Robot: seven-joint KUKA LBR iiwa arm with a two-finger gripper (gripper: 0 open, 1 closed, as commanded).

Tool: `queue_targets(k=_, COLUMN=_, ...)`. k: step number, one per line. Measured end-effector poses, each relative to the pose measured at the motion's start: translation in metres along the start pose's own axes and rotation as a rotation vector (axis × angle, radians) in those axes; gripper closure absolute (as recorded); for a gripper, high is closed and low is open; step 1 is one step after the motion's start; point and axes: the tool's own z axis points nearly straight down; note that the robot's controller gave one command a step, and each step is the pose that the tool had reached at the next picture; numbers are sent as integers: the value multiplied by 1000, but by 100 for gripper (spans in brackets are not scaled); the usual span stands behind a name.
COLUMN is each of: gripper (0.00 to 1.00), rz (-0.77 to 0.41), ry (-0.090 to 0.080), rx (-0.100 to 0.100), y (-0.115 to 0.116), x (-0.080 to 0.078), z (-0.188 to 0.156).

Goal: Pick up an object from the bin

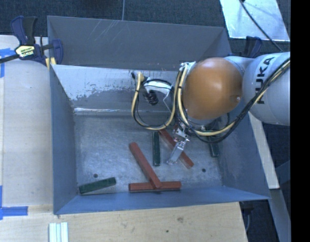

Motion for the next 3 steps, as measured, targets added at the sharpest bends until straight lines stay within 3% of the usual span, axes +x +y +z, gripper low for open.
queue_targets(k=1, gripper=100, rz=-1, ry=-1, rx=3, y=-4, x=-1, z=0)
queue_targets(k=2, gripper=100, rz=-29, ry=-2, rx=0, y=27, x=6, z=-5)
queue_targets(k=3, gripper=100, rz=-36, ry=-2, rx=0, y=42, x=2, z=-18)
